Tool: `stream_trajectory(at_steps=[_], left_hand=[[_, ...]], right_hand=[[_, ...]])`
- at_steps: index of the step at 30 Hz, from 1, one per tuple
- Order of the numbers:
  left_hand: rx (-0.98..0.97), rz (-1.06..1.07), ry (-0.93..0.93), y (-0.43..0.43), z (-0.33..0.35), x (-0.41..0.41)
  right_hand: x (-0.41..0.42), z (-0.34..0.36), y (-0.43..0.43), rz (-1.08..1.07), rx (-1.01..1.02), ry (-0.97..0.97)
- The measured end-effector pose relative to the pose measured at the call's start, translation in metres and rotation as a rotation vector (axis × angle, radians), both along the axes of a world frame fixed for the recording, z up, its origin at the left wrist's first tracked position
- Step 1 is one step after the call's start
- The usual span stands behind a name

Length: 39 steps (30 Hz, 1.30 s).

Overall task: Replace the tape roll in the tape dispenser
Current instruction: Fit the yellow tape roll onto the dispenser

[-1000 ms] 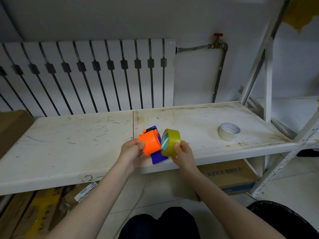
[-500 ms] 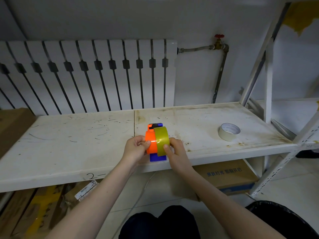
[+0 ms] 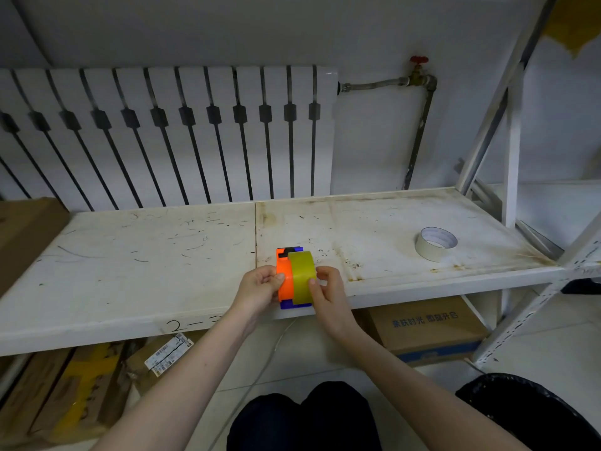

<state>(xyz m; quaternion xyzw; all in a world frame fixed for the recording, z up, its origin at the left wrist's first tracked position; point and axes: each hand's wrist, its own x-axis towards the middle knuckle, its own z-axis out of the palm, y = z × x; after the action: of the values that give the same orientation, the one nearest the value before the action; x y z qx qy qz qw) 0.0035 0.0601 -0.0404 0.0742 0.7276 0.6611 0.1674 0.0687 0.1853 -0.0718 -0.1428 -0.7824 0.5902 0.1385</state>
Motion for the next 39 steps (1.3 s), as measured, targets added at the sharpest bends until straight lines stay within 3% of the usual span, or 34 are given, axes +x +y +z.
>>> stream_trajectory(at_steps=[8, 16, 20, 25, 28, 39], left_hand=[[0.012, -0.022, -0.069, 0.001, -0.001, -0.001], [0.018, -0.026, -0.126, -0.002, 0.009, -0.003], [0.143, -0.038, -0.224, -0.006, 0.012, -0.003], [0.241, -0.100, -0.193, -0.007, 0.019, -0.002], [0.262, -0.124, -0.168, -0.010, 0.024, -0.002], [0.443, -0.282, -0.277, -0.008, 0.037, 0.006]], right_hand=[[-0.003, 0.000, -0.011, 0.049, 0.341, -0.138], [0.002, 0.005, -0.010, 0.173, 0.289, -0.120], [0.006, 0.009, -0.008, 0.187, 0.270, -0.012], [0.007, 0.020, -0.004, 0.115, -0.070, 0.144], [0.004, 0.031, 0.005, 0.113, -0.192, 0.128], [-0.011, 0.050, 0.028, 0.229, -0.102, -0.020]])
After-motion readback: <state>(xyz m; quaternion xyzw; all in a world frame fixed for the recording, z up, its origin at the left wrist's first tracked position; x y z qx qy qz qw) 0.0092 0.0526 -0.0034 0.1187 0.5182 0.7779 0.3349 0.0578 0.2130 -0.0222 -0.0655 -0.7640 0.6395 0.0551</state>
